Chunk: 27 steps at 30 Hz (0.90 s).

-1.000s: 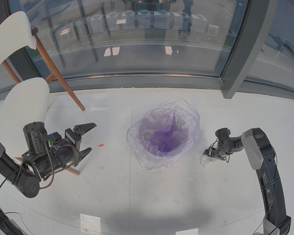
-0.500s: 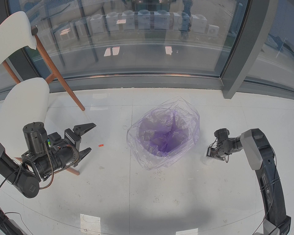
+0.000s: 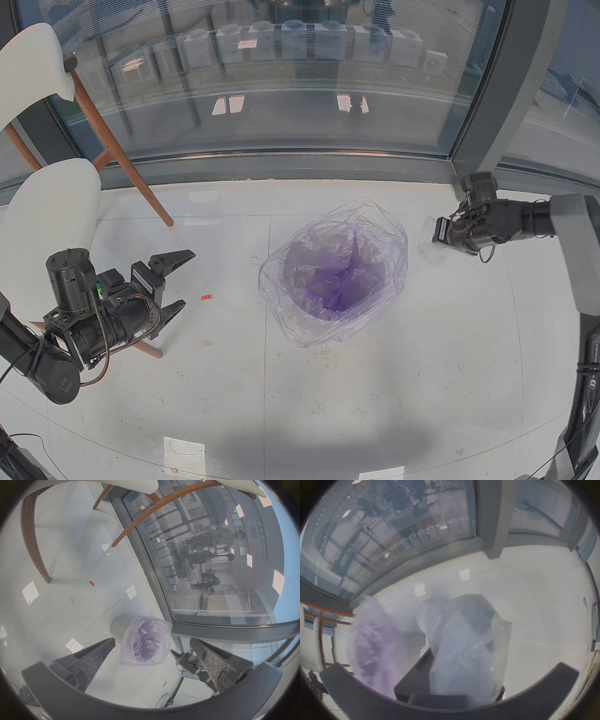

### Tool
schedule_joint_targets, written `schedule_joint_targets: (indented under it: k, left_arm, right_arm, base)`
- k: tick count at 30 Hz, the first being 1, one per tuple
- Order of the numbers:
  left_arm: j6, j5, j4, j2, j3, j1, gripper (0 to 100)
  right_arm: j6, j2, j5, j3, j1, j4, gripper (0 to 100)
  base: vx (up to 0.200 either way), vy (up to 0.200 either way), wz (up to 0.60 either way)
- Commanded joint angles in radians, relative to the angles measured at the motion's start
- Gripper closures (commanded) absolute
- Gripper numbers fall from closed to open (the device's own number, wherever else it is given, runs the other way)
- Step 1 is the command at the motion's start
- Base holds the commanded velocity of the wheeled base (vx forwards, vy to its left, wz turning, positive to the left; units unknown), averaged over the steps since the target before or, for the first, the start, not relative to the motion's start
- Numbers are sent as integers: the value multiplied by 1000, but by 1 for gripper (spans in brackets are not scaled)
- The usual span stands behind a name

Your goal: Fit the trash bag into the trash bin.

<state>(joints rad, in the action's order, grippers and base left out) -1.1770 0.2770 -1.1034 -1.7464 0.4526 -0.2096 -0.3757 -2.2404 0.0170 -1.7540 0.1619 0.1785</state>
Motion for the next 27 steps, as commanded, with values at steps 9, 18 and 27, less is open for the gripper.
schedule_joint_targets:
  k: [9, 18, 27]
  left_arm:
    - [27, -1, 0, 2, -3, -1, 0]
    - [23, -2, 4, 2, -6, -1, 0]
    - [27, -2, 0, -1, -2, -1, 0]
  right_arm:
    - [-18, 309, 21, 265, 326, 12, 100]
    - [-14, 110, 17, 274, 366, -212, 100]
    - [-9, -97, 0, 234, 349, -458, 100]
  base:
    - [0, 0, 0]
    - [0, 0, 0]
    - [0, 0, 0]
